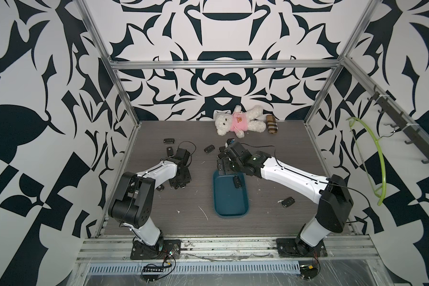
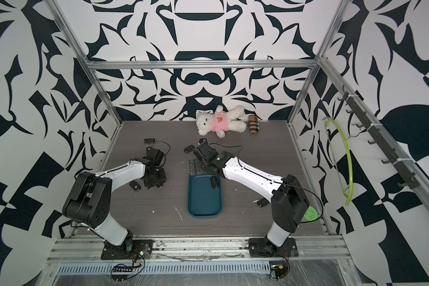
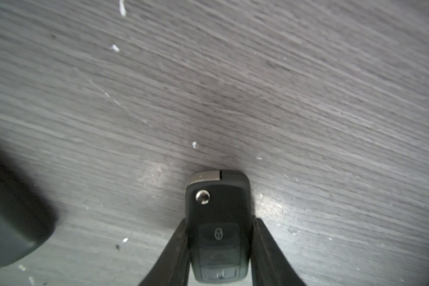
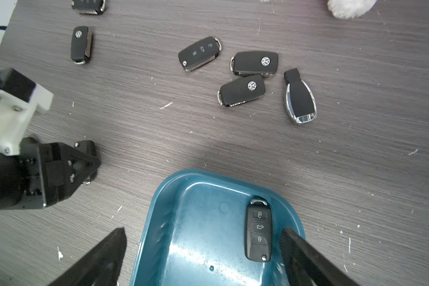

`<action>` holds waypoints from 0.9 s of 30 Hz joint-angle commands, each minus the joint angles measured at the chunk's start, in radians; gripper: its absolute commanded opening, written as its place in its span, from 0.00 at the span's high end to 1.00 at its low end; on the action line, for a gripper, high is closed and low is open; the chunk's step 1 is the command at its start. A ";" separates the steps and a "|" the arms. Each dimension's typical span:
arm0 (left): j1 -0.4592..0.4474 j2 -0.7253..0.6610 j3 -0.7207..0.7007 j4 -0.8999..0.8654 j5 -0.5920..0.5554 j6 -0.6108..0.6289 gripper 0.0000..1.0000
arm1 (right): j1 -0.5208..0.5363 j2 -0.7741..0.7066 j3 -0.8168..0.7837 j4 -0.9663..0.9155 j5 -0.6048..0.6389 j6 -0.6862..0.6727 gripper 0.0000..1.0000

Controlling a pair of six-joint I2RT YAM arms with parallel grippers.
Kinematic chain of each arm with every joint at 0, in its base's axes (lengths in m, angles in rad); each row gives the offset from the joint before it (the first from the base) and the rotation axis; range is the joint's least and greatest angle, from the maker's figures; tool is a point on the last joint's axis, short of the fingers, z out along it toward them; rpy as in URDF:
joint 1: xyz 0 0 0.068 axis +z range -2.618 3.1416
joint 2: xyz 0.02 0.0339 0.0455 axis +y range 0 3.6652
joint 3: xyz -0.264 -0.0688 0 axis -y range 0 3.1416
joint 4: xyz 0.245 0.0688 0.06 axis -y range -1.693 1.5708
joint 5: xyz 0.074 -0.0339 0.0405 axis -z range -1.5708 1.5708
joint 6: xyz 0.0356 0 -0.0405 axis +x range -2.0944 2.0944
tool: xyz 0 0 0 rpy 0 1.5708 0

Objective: Place the car key into the storage box
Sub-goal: Pick up the car key from the center of the board, then place the car key in the storage box.

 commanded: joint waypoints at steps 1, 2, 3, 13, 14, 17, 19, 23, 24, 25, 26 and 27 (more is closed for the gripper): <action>-0.032 -0.061 0.002 -0.040 -0.018 -0.032 0.64 | -0.010 -0.062 -0.011 -0.014 0.000 -0.010 0.01; -0.048 -0.069 0.012 -0.054 -0.022 -0.047 0.64 | -0.013 -0.072 -0.021 -0.013 -0.001 -0.012 0.01; -0.069 -0.079 0.024 -0.069 -0.026 -0.061 0.64 | -0.016 -0.082 -0.034 -0.007 -0.001 -0.011 0.01; -0.309 -0.125 0.197 -0.231 -0.105 -0.207 0.64 | -0.047 -0.218 -0.166 0.007 -0.006 0.022 0.01; -0.332 -0.125 0.216 -0.236 -0.112 -0.225 0.64 | -0.050 -0.235 -0.181 0.005 -0.002 0.025 0.01; -0.395 -0.108 0.274 -0.256 -0.128 -0.266 0.64 | -0.063 -0.286 -0.230 0.000 -0.001 0.034 0.01; -0.433 -0.088 0.316 -0.265 -0.137 -0.282 0.64 | -0.076 -0.316 -0.257 -0.005 -0.006 0.035 0.01; -0.500 -0.033 0.394 -0.266 -0.144 -0.309 0.64 | -0.104 -0.389 -0.319 -0.011 -0.012 0.038 0.01; -0.517 -0.015 0.409 -0.266 -0.143 -0.317 0.64 | -0.112 -0.410 -0.336 -0.008 -0.019 0.036 0.01; -0.529 0.001 0.426 -0.266 -0.139 -0.321 0.64 | -0.121 -0.430 -0.351 -0.008 -0.023 0.035 0.01; -0.544 0.023 0.445 -0.266 -0.139 -0.325 0.64 | -0.130 -0.454 -0.368 -0.008 -0.029 0.034 0.00; -0.559 0.046 0.463 -0.290 -0.139 -0.328 0.64 | -0.141 -0.480 -0.387 -0.004 -0.036 0.033 0.00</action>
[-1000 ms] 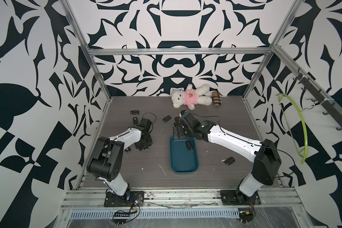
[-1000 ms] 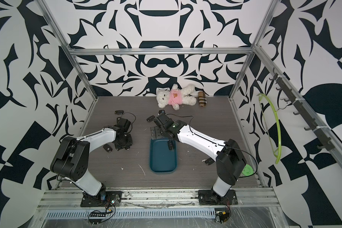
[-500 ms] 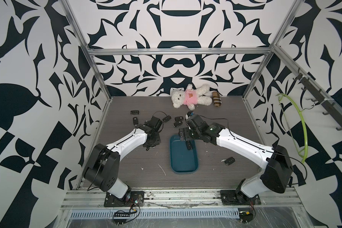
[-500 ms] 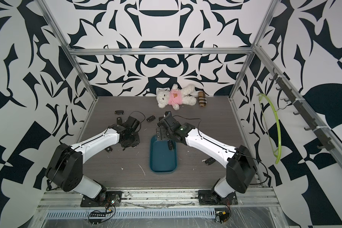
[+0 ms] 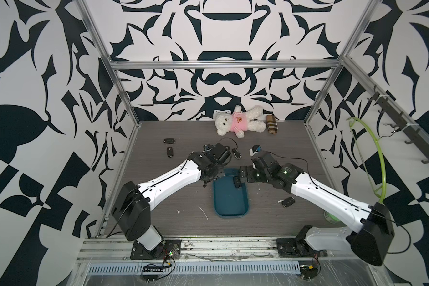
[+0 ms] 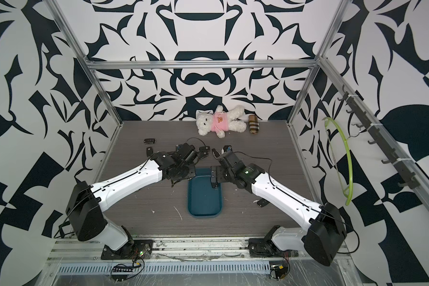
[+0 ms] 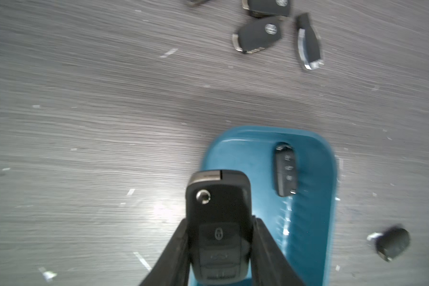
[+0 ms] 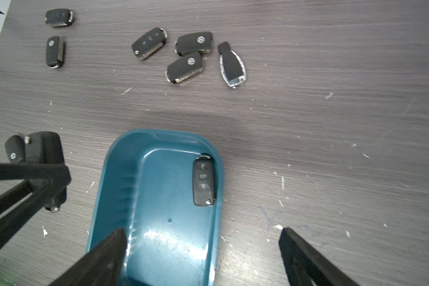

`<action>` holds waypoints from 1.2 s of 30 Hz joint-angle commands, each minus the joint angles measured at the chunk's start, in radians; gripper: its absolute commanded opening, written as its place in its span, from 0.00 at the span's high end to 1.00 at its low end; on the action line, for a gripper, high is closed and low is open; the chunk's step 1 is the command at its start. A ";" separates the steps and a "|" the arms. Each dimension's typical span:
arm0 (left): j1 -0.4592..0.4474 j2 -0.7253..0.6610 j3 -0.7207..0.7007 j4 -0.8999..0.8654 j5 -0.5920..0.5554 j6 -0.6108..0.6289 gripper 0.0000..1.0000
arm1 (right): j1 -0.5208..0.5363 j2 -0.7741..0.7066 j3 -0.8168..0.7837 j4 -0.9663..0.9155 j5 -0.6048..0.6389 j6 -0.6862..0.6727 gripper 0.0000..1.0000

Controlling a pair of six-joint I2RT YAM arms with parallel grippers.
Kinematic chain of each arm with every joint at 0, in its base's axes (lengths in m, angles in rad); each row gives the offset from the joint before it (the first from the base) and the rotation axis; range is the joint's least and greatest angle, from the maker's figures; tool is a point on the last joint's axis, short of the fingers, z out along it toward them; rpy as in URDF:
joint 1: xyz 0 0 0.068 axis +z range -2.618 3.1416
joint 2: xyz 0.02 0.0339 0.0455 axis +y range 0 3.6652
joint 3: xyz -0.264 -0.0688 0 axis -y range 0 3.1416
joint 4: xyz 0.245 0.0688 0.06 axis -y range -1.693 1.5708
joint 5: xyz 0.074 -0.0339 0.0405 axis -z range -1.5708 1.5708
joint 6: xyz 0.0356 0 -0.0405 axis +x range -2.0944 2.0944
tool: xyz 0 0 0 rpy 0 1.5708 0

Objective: Place the car key into the storage box
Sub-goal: Place the car key in the storage box.

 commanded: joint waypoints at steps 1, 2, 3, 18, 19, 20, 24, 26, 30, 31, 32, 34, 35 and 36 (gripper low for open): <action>-0.041 0.075 0.057 -0.057 -0.011 -0.035 0.64 | -0.029 -0.092 -0.047 0.006 -0.022 0.004 0.00; -0.053 0.102 0.074 -0.057 -0.007 -0.040 0.64 | -0.036 -0.118 -0.066 0.010 -0.019 0.004 0.00; -0.064 0.125 0.089 -0.056 -0.001 -0.043 0.64 | -0.041 -0.144 -0.085 0.016 -0.014 0.002 0.00; -0.080 0.384 0.182 0.041 0.053 -0.007 0.63 | -0.048 -0.297 -0.142 -0.065 0.046 -0.005 0.00; -0.076 0.391 0.179 0.047 0.052 -0.006 0.63 | -0.048 -0.303 -0.143 -0.069 0.047 -0.001 0.00; -0.071 0.397 0.177 0.055 0.053 -0.003 0.63 | -0.047 -0.309 -0.144 -0.072 0.046 0.002 0.00; -0.058 0.428 0.189 0.067 0.062 0.009 0.62 | -0.047 -0.311 -0.144 -0.078 0.083 0.005 0.00; -0.054 0.443 0.200 0.064 0.063 0.017 0.62 | -0.047 -0.308 -0.141 -0.079 0.086 0.006 0.00; -0.047 0.461 0.202 0.067 0.075 0.019 0.60 | -0.048 -0.304 -0.136 -0.077 0.092 0.005 0.00; -0.048 0.463 0.200 0.068 0.077 0.017 0.59 | -0.048 -0.303 -0.137 -0.077 0.094 0.004 0.00; -0.047 0.462 0.195 0.070 0.077 0.018 0.59 | -0.047 -0.300 -0.137 -0.075 0.093 0.004 0.00; -0.047 0.459 0.186 0.074 0.080 0.016 0.55 | -0.047 -0.296 -0.134 -0.074 0.094 0.002 0.00; -0.047 0.457 0.181 0.078 0.079 0.015 0.52 | -0.047 -0.292 -0.133 -0.074 0.093 0.002 0.00; -0.047 0.454 0.177 0.080 0.081 0.013 0.51 | -0.048 -0.289 -0.132 -0.073 0.092 0.001 0.00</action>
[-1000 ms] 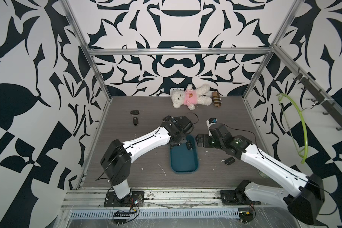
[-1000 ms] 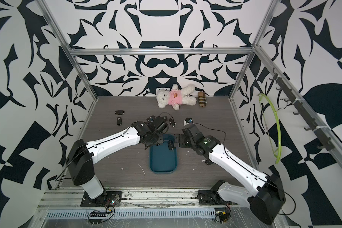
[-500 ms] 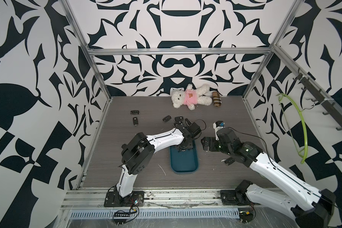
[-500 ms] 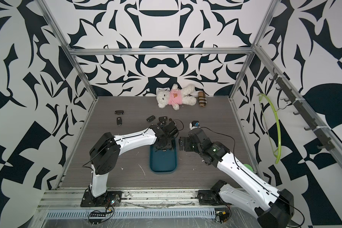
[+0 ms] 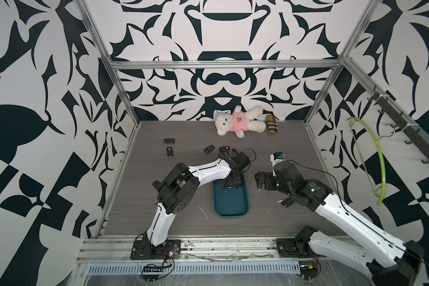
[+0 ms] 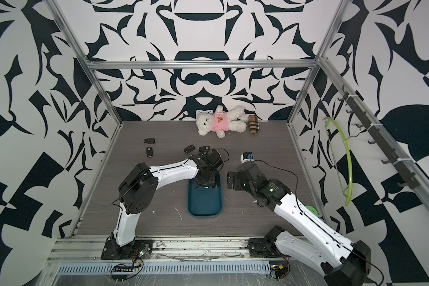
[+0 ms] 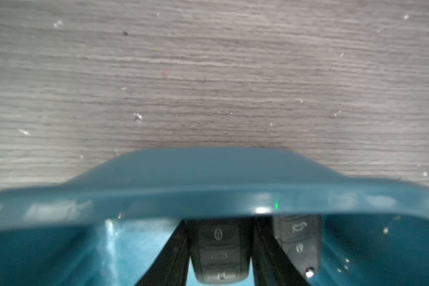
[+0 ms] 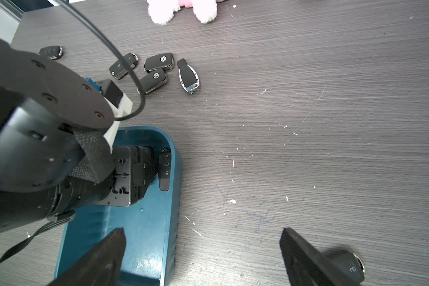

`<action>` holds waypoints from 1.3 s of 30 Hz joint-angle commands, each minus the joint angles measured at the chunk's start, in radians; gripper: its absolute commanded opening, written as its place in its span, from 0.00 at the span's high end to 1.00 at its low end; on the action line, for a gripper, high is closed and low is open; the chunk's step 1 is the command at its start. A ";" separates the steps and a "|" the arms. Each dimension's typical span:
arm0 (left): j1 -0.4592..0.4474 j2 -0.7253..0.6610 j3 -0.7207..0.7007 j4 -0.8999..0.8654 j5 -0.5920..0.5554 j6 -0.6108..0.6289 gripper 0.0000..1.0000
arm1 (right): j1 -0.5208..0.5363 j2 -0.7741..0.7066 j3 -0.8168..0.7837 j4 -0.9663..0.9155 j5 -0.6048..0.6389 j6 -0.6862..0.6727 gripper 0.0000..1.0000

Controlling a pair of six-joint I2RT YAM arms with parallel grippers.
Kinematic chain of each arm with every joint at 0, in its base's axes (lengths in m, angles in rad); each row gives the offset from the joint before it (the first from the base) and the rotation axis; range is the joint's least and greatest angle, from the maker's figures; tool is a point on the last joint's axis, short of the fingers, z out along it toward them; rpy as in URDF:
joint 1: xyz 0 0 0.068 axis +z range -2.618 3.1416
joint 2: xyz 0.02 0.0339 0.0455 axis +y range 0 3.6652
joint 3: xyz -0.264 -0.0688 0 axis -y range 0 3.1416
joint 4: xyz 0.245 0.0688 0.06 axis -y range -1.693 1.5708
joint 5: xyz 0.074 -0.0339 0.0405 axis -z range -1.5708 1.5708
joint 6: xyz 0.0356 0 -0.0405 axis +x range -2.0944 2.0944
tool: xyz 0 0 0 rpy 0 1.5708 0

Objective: Place the car key into the storage box
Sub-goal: Place the car key in the storage box, then pick up the car key from the center of the board.

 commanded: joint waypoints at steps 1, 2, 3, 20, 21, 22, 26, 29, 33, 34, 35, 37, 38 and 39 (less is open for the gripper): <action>0.002 -0.002 -0.008 0.005 0.012 0.004 0.50 | -0.002 0.010 0.015 0.007 0.022 0.001 0.00; 0.002 -0.004 -0.008 0.007 0.015 0.004 0.50 | -0.002 0.012 0.015 0.007 0.022 0.000 0.00; 0.002 -0.006 -0.008 0.008 0.017 0.003 0.50 | -0.002 0.015 0.016 0.008 0.021 0.000 0.00; 0.008 -0.156 -0.033 -0.031 0.001 0.028 0.40 | -0.025 0.042 0.031 -0.128 0.146 0.106 0.00; 0.008 -0.171 -0.033 -0.030 0.002 0.036 0.38 | -0.030 0.049 0.031 -0.153 0.159 0.127 0.00; 0.008 -0.184 -0.032 -0.028 0.003 0.044 0.35 | -0.037 0.057 0.029 -0.179 0.173 0.149 0.00; 0.011 -0.229 -0.016 -0.020 0.001 0.091 0.19 | -0.081 0.098 0.020 -0.277 0.194 0.252 0.00; 0.018 -0.262 -0.003 -0.011 0.001 0.123 0.01 | -0.111 0.107 -0.001 -0.327 0.207 0.333 0.00; 0.027 -0.310 -0.011 0.025 0.007 0.170 0.01 | -0.175 0.096 -0.051 -0.339 0.185 0.401 0.03; 0.028 -0.325 -0.019 0.035 0.008 0.178 0.01 | -0.196 0.093 -0.066 -0.331 0.168 0.409 0.03; 0.030 -0.338 -0.030 0.047 0.009 0.190 0.01 | -0.221 0.089 -0.087 -0.313 0.145 0.408 0.04; 0.033 -0.364 -0.048 0.065 0.008 0.207 0.01 | -0.284 0.091 -0.123 -0.284 0.091 0.402 0.05; 0.034 -0.372 -0.054 0.069 0.005 0.211 0.01 | -0.309 0.095 -0.135 -0.267 0.068 0.396 0.06; 0.036 -0.381 -0.062 0.074 0.001 0.215 0.01 | -0.334 0.102 -0.148 -0.247 0.043 0.390 0.08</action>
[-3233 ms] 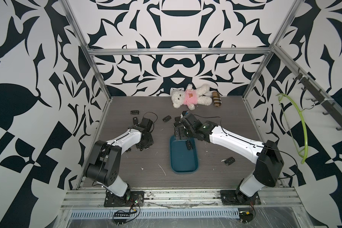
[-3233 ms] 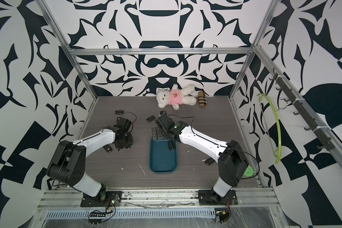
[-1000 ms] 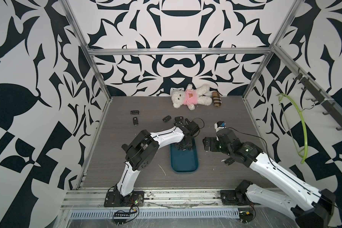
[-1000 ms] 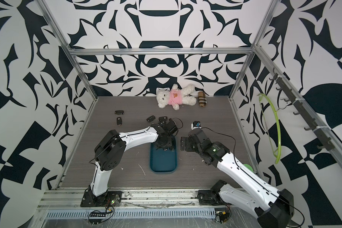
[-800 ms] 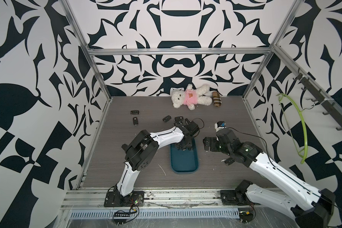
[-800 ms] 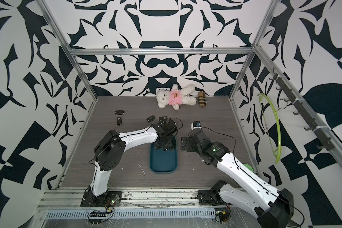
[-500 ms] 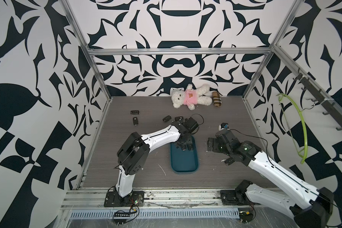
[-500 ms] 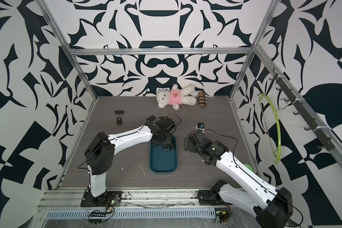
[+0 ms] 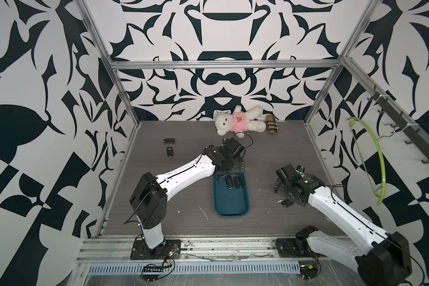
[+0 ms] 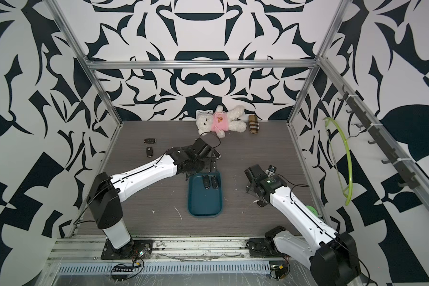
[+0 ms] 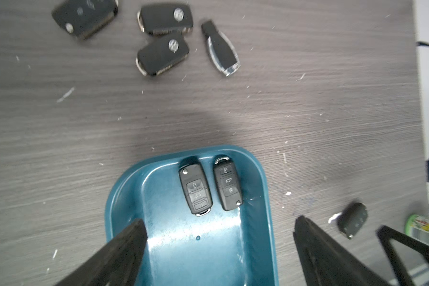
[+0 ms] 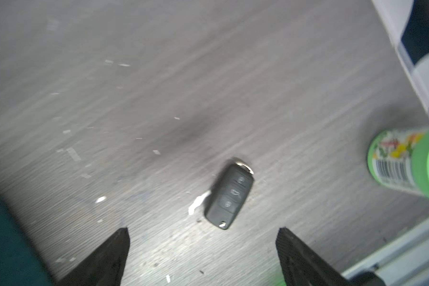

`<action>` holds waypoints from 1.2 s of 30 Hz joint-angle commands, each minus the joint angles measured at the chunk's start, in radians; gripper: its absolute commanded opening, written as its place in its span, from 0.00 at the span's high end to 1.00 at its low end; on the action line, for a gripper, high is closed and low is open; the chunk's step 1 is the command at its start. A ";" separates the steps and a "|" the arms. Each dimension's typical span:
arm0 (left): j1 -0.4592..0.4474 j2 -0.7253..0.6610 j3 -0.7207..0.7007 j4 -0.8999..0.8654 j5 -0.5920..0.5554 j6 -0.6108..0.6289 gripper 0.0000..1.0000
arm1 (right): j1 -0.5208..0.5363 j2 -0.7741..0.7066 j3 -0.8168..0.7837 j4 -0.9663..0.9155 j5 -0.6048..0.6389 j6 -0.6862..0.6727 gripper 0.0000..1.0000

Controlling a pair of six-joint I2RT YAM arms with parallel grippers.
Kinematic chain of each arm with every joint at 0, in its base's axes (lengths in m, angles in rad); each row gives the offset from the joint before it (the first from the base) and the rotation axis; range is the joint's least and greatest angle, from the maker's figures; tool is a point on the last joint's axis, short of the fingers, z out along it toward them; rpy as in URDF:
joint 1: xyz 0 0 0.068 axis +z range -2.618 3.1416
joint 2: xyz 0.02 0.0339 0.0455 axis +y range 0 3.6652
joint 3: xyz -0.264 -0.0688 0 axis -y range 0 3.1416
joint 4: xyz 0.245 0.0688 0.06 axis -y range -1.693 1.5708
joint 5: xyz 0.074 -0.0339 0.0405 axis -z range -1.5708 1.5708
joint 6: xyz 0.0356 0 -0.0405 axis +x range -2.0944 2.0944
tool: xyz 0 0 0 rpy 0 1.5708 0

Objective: Place the car key into the storage box
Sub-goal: Pick up the car key from the center of the board.

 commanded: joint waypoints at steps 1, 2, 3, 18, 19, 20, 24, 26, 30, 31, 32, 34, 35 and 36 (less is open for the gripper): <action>0.009 -0.052 -0.039 0.030 -0.003 0.048 0.01 | -0.064 0.006 -0.032 0.050 -0.081 0.018 0.10; 0.012 -0.056 -0.045 0.036 0.000 0.050 0.01 | -0.076 0.019 -0.037 0.065 -0.092 0.016 0.11; 0.015 -0.062 -0.050 0.037 0.001 0.050 0.01 | -0.088 0.037 -0.042 0.080 -0.102 0.015 0.12; 0.042 -0.100 -0.081 0.042 0.009 0.055 0.01 | -0.197 0.176 -0.133 0.217 -0.219 0.009 0.33; 0.042 -0.099 -0.079 0.044 0.012 0.054 0.01 | -0.205 0.176 -0.139 0.225 -0.225 0.006 0.34; 0.042 -0.096 -0.078 0.044 0.014 0.053 0.01 | -0.210 0.177 -0.144 0.233 -0.229 0.001 0.36; 0.042 -0.088 -0.073 0.041 0.022 0.043 0.01 | -0.229 0.196 -0.159 0.263 -0.233 -0.023 0.43; 0.042 -0.087 -0.072 0.039 0.024 0.040 0.01 | -0.232 0.207 -0.159 0.272 -0.231 -0.036 0.48; 0.042 -0.088 -0.072 0.035 0.024 0.040 0.01 | -0.233 0.191 -0.164 0.287 -0.235 -0.060 0.62; 0.041 -0.088 -0.072 0.036 0.024 0.038 0.01 | -0.233 0.178 -0.162 0.287 -0.236 -0.066 0.65; 0.042 -0.089 -0.072 0.036 0.022 0.038 0.01 | -0.231 0.168 -0.159 0.284 -0.233 -0.072 0.65; 0.042 -0.089 -0.072 0.038 0.022 0.037 0.01 | -0.232 0.142 -0.149 0.271 -0.218 -0.093 0.69; 0.042 -0.088 -0.072 0.037 0.022 0.037 0.01 | -0.231 0.134 -0.141 0.264 -0.214 -0.101 0.69; 0.042 -0.087 -0.070 0.038 0.022 0.038 0.01 | -0.232 0.126 -0.132 0.254 -0.211 -0.112 0.69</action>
